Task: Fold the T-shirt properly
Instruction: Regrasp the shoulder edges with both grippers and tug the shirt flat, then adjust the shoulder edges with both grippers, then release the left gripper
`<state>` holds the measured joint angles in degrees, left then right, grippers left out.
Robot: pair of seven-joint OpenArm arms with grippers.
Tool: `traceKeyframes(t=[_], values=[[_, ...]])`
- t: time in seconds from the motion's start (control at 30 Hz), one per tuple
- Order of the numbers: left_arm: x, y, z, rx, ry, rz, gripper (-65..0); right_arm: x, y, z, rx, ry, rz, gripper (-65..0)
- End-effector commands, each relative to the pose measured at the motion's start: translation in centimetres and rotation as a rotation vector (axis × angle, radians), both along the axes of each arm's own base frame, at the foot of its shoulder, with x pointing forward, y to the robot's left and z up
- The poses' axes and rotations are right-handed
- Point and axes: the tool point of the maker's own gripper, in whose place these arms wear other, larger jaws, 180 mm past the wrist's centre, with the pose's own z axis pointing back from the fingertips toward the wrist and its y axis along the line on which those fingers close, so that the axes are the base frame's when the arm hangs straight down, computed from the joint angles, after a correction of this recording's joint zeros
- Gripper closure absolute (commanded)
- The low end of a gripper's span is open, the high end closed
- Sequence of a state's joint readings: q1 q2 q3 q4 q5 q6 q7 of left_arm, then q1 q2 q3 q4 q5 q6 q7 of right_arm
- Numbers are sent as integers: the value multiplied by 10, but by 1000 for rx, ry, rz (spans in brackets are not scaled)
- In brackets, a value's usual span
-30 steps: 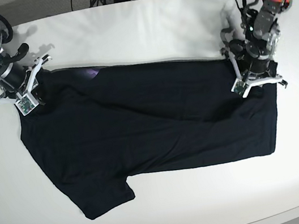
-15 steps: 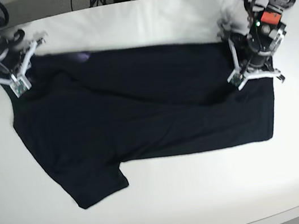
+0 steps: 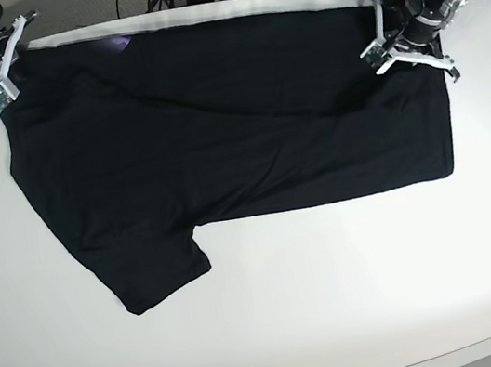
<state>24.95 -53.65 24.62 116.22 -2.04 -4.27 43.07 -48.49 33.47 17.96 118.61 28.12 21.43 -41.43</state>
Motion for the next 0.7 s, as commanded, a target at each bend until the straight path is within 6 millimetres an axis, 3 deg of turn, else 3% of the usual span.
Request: traceKeyframes(t=[0.0, 0.13, 0.23, 0.4, 0.5, 0.57, 0.67], values=[[-25, 23, -13, 102, 114, 31, 0, 6, -3, 8, -10, -26, 8, 0], [-6, 36, -3, 181, -7, 31, 0, -1, -12, 4, -39, 19, -39, 0], [5, 32, 3, 176, -72, 7, 0, 5, -1, 13, 7, -21, -56, 0], [11, 26, 11, 153, -113, 19, 0, 41, 45, 67, 109, -260, 42, 0], [16, 20, 18, 130, -147, 33, 0, 45, 82, 88, 245, -336, 135, 0], [19, 15, 24, 115, -168, 36, 0, 47, 94, 84, 290, -339, 138, 0], [26, 7, 33, 104, -208, 14, 0, 49, 102, 63, 299, -310, 123, 0]])
